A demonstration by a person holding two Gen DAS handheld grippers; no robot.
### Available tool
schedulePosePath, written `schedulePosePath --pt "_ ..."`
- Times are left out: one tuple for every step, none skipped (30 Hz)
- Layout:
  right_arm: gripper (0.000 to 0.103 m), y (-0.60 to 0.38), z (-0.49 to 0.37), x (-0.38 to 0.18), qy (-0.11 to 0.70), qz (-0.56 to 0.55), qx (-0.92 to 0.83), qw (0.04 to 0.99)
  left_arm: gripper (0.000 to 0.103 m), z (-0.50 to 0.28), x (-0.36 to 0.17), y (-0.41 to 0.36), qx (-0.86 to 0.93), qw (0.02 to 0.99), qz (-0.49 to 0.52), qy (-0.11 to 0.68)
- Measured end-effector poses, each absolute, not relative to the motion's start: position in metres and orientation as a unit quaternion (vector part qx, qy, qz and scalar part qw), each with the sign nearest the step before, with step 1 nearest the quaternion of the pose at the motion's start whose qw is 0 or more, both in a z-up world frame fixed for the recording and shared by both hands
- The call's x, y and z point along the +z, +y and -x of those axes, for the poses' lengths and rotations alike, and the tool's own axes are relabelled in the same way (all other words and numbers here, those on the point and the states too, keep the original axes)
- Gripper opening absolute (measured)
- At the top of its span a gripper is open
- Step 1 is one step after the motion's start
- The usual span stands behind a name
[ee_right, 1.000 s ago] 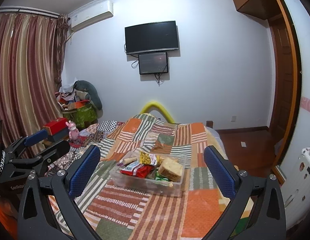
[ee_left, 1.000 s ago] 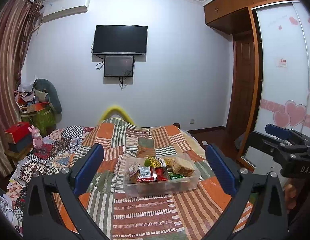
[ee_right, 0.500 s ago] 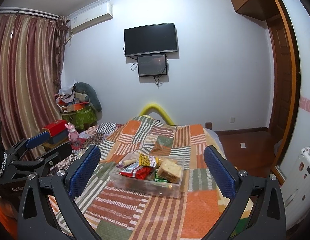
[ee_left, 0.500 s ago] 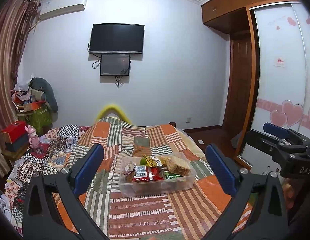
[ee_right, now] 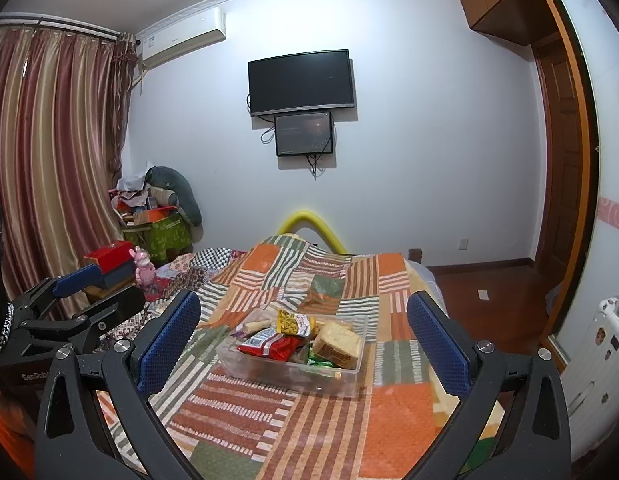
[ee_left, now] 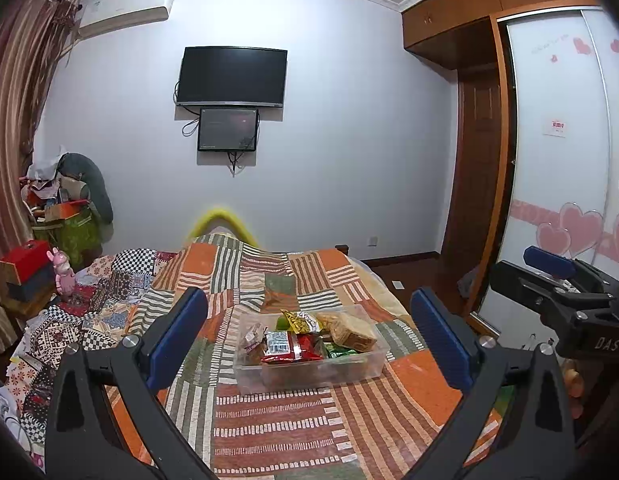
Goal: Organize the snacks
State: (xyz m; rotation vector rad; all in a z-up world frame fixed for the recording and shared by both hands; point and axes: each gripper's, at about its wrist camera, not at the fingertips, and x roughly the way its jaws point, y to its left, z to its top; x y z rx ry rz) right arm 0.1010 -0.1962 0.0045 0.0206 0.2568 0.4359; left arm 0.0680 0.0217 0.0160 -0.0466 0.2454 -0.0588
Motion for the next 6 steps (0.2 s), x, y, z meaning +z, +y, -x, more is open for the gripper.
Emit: schedulePosePath --pt "0.103 -0.1962 -0.101 0.0045 0.127 -0.01 0.216 0.968 0.103 -0.0679 0.0161 0.0217 -0.031 0.992 0.023 0.123" --pt "0.103 -0.1965 -0.1015 0.0044 0.128 -0.01 0.216 0.968 0.103 -0.0681 0.0157 0.0213 -0.032 0.992 0.024 0.124" --pt "0.103 -0.1969 -0.1022 0.0042 0.128 -0.01 0.216 0.968 0.103 -0.0684 0.0153 0.021 -0.033 0.991 0.024 0.125" --pt "0.103 -0.1974 -0.1027 0.0037 0.128 -0.011 0.216 0.968 0.103 -0.0687 0.0147 0.0204 -0.034 0.991 0.023 0.126" --pt "0.103 -0.1975 -0.1029 0.0037 0.129 -0.011 0.215 0.968 0.103 -0.069 0.0145 0.0198 -0.034 0.991 0.022 0.126" --pt "0.103 -0.1978 -0.1035 0.0031 0.129 -0.011 0.215 0.968 0.103 -0.0693 0.0138 0.0195 -0.033 0.991 0.021 0.127"
